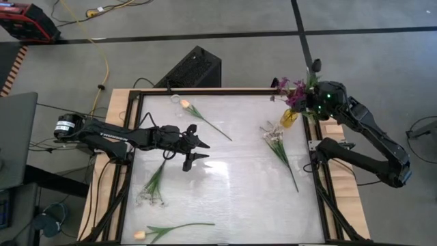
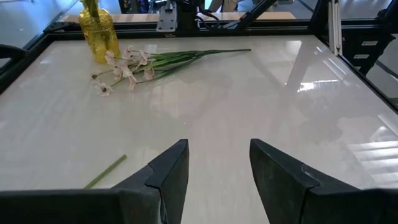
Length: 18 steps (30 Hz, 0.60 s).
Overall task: Sort flowers into vase by color
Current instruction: Put the black tulip into the yellow vase
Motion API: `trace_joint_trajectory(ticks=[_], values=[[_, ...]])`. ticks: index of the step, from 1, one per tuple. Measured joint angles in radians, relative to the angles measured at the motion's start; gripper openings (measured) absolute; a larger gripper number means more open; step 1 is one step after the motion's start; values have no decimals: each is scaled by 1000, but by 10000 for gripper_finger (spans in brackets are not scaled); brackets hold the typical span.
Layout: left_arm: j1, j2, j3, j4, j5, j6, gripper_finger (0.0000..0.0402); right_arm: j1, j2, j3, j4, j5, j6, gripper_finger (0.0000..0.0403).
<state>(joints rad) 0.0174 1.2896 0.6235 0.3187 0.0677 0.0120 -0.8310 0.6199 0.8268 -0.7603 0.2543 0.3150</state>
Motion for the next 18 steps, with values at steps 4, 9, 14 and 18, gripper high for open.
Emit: trace_joint_trajectory(ticks=[4,9,14,18], values=[[0,0,0,0,0,6,158,0,-18,0,9,-9,-7,35],[0,0,0,0,0,6,158,0,-17,0,8,-25,-10,33],[0,0,0,0,0,5,158,0,9,2,-36,-25,-3,34],[0,0,0,-5,0,6,158,0,23,2,-71,-38,-2,35]])
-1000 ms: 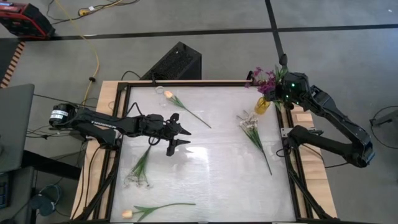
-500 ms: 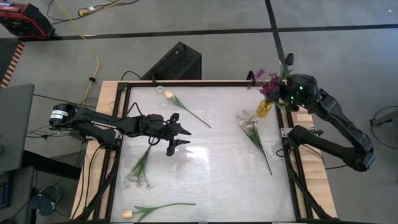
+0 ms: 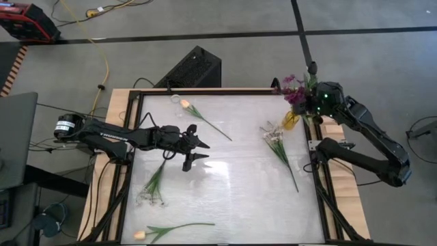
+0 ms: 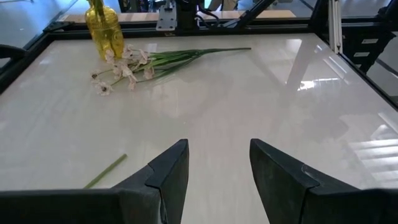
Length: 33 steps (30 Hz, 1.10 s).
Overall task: Sort flowers into vase by color
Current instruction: Put the black tulip into the yellow vase
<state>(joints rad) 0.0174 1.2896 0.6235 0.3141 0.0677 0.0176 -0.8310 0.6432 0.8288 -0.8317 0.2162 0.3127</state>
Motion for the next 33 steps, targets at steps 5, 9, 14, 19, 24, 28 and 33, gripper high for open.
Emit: trace_joint_trajectory(ticks=[5,9,14,19,24,28,33], values=[[0,0,0,-17,0,0,158,23,5,0,-8,-19,0,34],[0,0,0,-19,0,-1,158,56,5,0,-7,-35,-7,39],[0,0,0,-19,0,-1,158,73,4,0,-7,-35,-22,59],[0,0,0,-19,0,-2,158,72,-3,3,-12,-35,-39,84],[0,0,0,-19,0,0,158,72,-4,60,-32,-35,-60,113],[0,0,0,-18,0,1,158,72,-4,115,-31,-35,-85,136],[0,0,0,-18,0,12,158,72,-4,170,-27,-34,-112,156]])
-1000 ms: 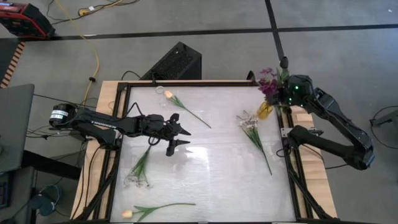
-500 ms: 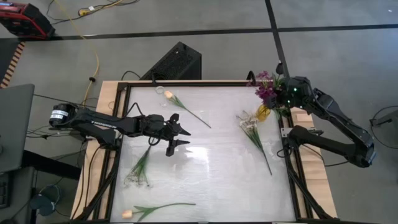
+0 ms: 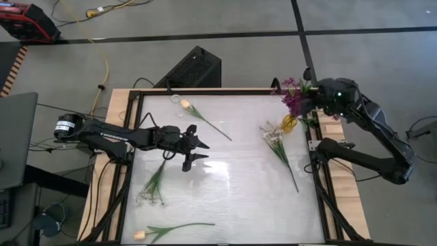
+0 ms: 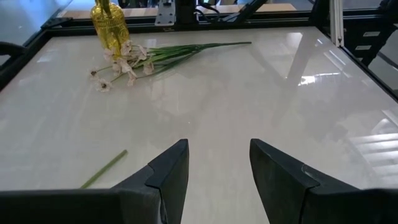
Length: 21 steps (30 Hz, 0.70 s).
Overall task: Sort flowers into vase by color
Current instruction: Put the black tulip into the yellow vase
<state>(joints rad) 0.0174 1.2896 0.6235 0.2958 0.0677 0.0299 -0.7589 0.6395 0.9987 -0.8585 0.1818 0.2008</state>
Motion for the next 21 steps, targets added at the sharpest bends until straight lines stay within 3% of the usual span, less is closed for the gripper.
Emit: trace_joint_trajectory(ticks=[9,21], values=[[0,0,0,0,0,12,158,0,16,6,25,61,-35,134],[0,0,0,-13,0,12,158,0,29,6,72,63,-78,24]])
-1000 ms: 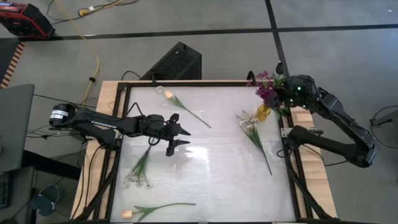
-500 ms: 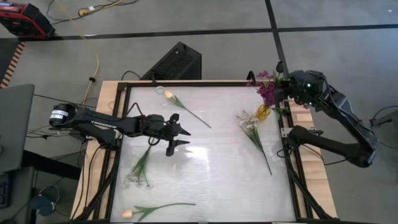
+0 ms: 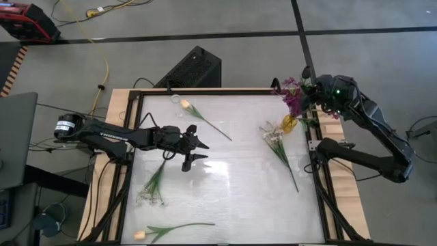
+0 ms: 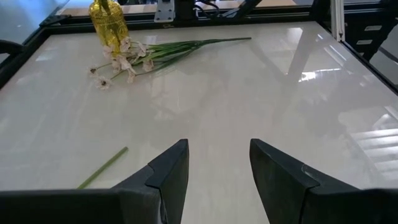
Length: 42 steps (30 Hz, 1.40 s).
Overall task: Sort flowers into vase by color
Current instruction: Put the black tulip into the yellow vase
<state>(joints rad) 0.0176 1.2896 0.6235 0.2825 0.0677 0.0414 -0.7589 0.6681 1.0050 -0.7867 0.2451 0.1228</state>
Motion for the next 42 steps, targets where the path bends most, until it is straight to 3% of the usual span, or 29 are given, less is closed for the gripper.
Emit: trace_joint_trajectory(ticks=[24,36,42], values=[[0,0,0,-5,-1,8,158,0,1,-61,-85,14,60,21],[0,0,0,-5,-2,7,158,0,-1,-61,-167,-13,63,39],[0,0,0,-5,-3,7,158,0,-2,-59,-155,-15,52,82]])
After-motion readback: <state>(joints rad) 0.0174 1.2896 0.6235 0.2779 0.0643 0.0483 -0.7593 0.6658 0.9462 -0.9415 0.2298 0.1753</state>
